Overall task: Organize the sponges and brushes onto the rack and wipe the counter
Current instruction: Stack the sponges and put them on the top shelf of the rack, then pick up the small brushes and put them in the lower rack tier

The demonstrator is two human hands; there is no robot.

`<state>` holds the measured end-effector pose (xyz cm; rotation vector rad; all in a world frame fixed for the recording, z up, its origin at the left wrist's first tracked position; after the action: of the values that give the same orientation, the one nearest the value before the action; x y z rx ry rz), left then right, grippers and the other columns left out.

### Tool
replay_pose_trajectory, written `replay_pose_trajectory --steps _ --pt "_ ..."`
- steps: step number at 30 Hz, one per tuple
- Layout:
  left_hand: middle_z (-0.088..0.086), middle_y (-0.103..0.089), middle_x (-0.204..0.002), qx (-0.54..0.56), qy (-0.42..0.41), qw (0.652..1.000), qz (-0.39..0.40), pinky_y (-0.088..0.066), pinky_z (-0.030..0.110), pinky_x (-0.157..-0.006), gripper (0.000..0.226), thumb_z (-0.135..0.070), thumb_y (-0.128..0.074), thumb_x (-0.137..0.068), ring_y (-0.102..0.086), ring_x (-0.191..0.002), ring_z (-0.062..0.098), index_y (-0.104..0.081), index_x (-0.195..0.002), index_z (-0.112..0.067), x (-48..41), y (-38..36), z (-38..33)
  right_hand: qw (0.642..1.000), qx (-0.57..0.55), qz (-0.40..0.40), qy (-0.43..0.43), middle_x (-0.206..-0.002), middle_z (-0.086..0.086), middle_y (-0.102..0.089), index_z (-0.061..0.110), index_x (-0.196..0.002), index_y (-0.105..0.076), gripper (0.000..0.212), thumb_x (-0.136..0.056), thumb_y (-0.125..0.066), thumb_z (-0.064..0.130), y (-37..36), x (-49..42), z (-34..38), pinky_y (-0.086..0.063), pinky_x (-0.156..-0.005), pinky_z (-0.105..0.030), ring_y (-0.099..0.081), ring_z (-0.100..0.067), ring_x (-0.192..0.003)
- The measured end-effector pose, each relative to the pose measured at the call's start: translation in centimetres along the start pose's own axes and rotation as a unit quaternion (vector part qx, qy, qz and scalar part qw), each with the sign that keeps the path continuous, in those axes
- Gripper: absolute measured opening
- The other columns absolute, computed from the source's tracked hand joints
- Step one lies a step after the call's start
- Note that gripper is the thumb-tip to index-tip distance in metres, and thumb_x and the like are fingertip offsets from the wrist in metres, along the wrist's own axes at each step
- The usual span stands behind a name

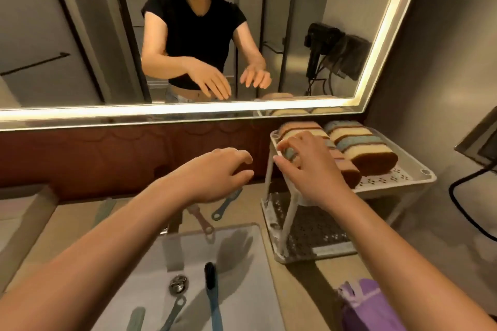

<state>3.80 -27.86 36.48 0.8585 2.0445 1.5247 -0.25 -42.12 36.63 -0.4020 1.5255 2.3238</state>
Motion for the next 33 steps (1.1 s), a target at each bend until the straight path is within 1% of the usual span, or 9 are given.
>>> replay_pose_trajectory --steps 8,12,16,17,19,21,26,30,33 --pt "0.000 -0.052 -0.134 0.052 0.093 0.993 0.055 -0.039 0.030 -0.099 0.039 -0.038 -0.040 -0.097 -0.049 -0.120 0.015 -0.047 -0.131 -0.021 10.2 -5.3 7.4 0.993 0.006 0.094 0.069 -0.113 0.001 -0.053 0.020 -0.112 -0.061 0.028 -0.089 -0.057 0.035 -9.7 5.9 7.5 -0.037 -0.089 -0.029 -0.044 -0.017 -0.111" --pt "0.000 -0.049 -0.139 0.100 0.140 0.981 0.089 -0.037 0.028 -0.101 0.043 -0.038 -0.041 -0.097 -0.044 -0.126 0.014 -0.046 -0.135 -0.019 15.2 -9.0 10.9 0.987 -0.056 0.150 0.015 -0.112 0.001 -0.054 0.022 -0.113 -0.060 0.026 -0.090 -0.056 0.032 -14.5 9.9 8.6 -0.035 -0.091 -0.030 -0.043 -0.017 -0.112" --pt "-0.007 -0.056 -0.120 0.271 0.196 0.938 0.091 -0.038 0.005 -0.080 0.034 -0.031 -0.043 -0.097 -0.050 -0.110 0.004 -0.052 -0.127 -0.018 20.1 -12.3 12.9 0.967 -0.136 0.198 -0.079 -0.112 0.000 -0.057 0.020 -0.111 -0.061 0.023 -0.089 -0.059 0.026 -19.2 15.4 8.3 -0.037 -0.089 -0.027 -0.047 -0.020 -0.111" --pt "-0.009 -0.056 -0.117 0.302 0.219 0.924 0.079 -0.038 0.004 -0.080 0.032 -0.030 -0.044 -0.097 -0.050 -0.108 0.003 -0.054 -0.125 -0.019 21.4 -13.2 13.7 0.960 -0.145 0.220 -0.096 -0.113 -0.001 -0.058 0.019 -0.111 -0.062 0.023 -0.088 -0.059 0.025 -20.5 17.0 8.5 -0.039 -0.090 -0.029 -0.048 -0.021 -0.110" --pt "-0.007 -0.057 -0.119 0.324 0.258 0.908 0.065 -0.042 0.017 -0.088 0.030 -0.031 -0.046 -0.096 -0.053 -0.111 0.007 -0.055 -0.123 -0.020 23.7 -15.5 15.1 0.946 -0.154 0.260 -0.116 -0.113 -0.002 -0.059 0.018 -0.111 -0.062 0.024 -0.088 -0.060 0.025 -22.7 19.7 8.9 -0.042 -0.090 -0.032 -0.049 -0.022 -0.108" --pt "-0.002 -0.059 -0.123 0.315 0.291 0.900 0.072 -0.043 0.028 -0.094 0.032 -0.033 -0.046 -0.096 -0.054 -0.114 0.014 -0.055 -0.123 -0.020 25.8 -18.0 16.1 0.937 -0.148 0.293 -0.121 -0.110 -0.003 -0.060 0.018 -0.110 -0.062 0.024 -0.088 -0.060 0.027 -24.3 21.9 9.3 -0.043 -0.088 -0.033 -0.050 -0.022 -0.105" --pt "0.003 -0.046 -0.140 0.233 0.401 0.881 0.088 -0.038 0.031 -0.101 0.045 -0.037 -0.048 -0.094 -0.046 -0.125 0.022 -0.044 -0.135 -0.020 31.8 -23.0 17.9 0.904 -0.114 0.389 -0.134 -0.114 0.001 -0.056 0.028 -0.124 -0.048 0.041 -0.086 -0.060 0.038 -27.5 26.5 10.9 -0.045 -0.090 -0.036 -0.050 -0.016 -0.101" --pt "0.003 -0.031 -0.151 0.127 0.461 0.875 0.075 -0.030 0.038 -0.109 0.064 -0.044 -0.059 -0.086 -0.032 -0.136 0.023 -0.034 -0.141 -0.023 36.2 -24.8 19.3 0.892 -0.060 0.445 -0.053 -0.123 0.004 -0.053 0.031 -0.125 -0.042 0.057 -0.078 -0.064 0.053 -28.6 28.2 12.2 -0.041 -0.090 -0.035 -0.049 -0.017 -0.109" --pt "0.004 -0.014 -0.157 0.119 0.493 0.860 0.064 -0.021 0.041 -0.112 0.085 -0.048 -0.067 -0.078 -0.014 -0.144 0.025 -0.023 -0.146 -0.024 39.0 -25.4 20.1 0.883 -0.023 0.469 -0.007 -0.120 0.003 -0.051 0.030 -0.120 -0.039 0.061 -0.072 -0.067 0.056 -29.0 28.6 12.5 -0.038 -0.086 -0.034 -0.047 -0.018 -0.106"
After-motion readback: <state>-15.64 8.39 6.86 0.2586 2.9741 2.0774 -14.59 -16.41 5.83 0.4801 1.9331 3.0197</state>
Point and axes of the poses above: each hand's wrist, its own x-axis away from the middle knuckle, its own y-axis out of the back of the hand, z = x × y, the point moved 6 cm from there along -x, towards the middle knuckle
